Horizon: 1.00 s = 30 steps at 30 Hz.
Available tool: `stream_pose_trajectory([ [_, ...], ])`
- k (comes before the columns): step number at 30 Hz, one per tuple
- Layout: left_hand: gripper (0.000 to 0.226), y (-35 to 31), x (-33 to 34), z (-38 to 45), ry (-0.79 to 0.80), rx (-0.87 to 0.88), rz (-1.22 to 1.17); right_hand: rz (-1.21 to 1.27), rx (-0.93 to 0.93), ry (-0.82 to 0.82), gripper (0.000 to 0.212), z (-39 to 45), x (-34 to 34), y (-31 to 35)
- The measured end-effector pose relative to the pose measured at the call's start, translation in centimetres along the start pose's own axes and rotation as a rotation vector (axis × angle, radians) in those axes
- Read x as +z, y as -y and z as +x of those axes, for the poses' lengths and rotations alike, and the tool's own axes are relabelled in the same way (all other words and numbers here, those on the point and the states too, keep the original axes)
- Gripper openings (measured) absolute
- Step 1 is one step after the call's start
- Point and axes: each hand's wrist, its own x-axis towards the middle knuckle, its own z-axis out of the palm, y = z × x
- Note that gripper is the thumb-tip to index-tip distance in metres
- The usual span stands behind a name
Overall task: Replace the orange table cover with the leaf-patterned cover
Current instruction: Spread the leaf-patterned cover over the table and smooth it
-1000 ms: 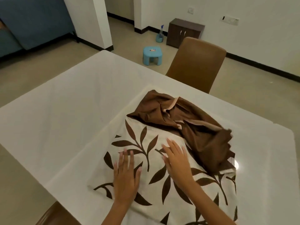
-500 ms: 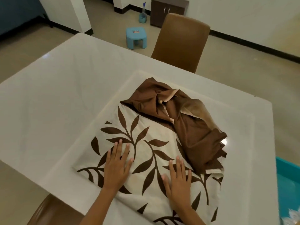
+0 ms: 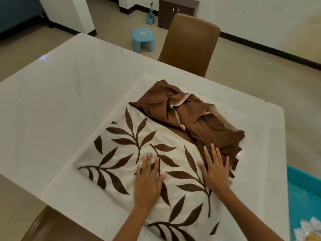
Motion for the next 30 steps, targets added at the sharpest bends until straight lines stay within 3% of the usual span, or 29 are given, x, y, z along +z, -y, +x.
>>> stream_pose_trajectory([
  [3, 0.059, 3.9, -1.3, 3.1, 0.015, 0.185, 0.054, 0.01, 0.114, -0.007, 0.075, -3.4, 0.9, 2.4],
  [7, 0.057, 9.7, -3.6, 7.9, -0.066, 0.315, 0.217, -0.027, 0.095, -0.007, 0.078, -8.0, 1.1, 6.0],
  [10, 0.063, 10.0, -4.9, 8.5, -0.161, 0.107, 0.24, 0.012, 0.032, -0.061, 0.066, -9.1, -0.4, 7.2],
  [13, 0.057, 3.6, -4.7, 5.6, -0.246, -0.173, 0.049, 0.098, -0.108, -0.204, 0.054, -6.3, -1.9, 6.1],
  [16, 0.056, -3.0, -2.2, 1.1, -0.157, -0.184, -0.044, 0.052, -0.245, -0.155, 0.054, -2.4, -1.6, 3.6],
  [20, 0.059, -3.5, 0.5, -1.0, -0.052, -0.248, -0.052, 0.048, -0.287, -0.041, 0.055, -1.0, 0.5, 0.6],
  [27, 0.056, 3.0, -0.9, 2.9, 0.022, 0.143, 0.105, 0.128, 0.005, -0.058, 0.056, -7.3, 2.7, 3.4],
  [30, 0.054, 5.8, -1.8, 5.1, 0.063, 0.273, 0.175, 0.125, 0.05, -0.087, 0.058, -9.6, 3.3, 5.4],
])
